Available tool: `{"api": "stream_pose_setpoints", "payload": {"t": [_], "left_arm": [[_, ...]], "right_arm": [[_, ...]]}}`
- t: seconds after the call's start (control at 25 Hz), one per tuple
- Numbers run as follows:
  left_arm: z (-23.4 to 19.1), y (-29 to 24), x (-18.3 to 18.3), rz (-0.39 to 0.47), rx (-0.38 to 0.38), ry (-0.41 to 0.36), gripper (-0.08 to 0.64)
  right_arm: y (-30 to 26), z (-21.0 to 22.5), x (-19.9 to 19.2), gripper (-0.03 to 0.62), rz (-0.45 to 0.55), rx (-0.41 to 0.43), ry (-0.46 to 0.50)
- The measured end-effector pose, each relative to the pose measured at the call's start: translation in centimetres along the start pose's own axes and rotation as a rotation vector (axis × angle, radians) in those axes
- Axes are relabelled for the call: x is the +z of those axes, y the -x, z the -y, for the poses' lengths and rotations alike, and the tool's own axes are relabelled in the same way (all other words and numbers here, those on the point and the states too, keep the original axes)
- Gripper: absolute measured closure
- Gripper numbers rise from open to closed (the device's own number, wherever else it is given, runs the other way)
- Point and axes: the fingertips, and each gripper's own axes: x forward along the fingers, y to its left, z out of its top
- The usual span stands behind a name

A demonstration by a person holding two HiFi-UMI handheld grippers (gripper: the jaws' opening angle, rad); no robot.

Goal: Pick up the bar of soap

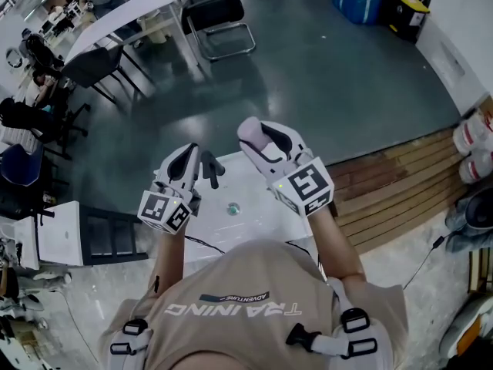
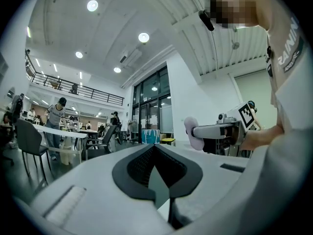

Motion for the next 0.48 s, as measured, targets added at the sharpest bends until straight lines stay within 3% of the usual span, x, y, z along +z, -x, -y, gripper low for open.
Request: {"api": "stream_pose_setpoints", "payload": {"t": [0.48], "left_arm": [[0.12, -0.53, -0.06, 0.011, -0.017, 0.009, 0.568]], "right_arm": [[0.41, 0.46, -0.52, 0.399, -0.022, -0.02, 0.003]]}}
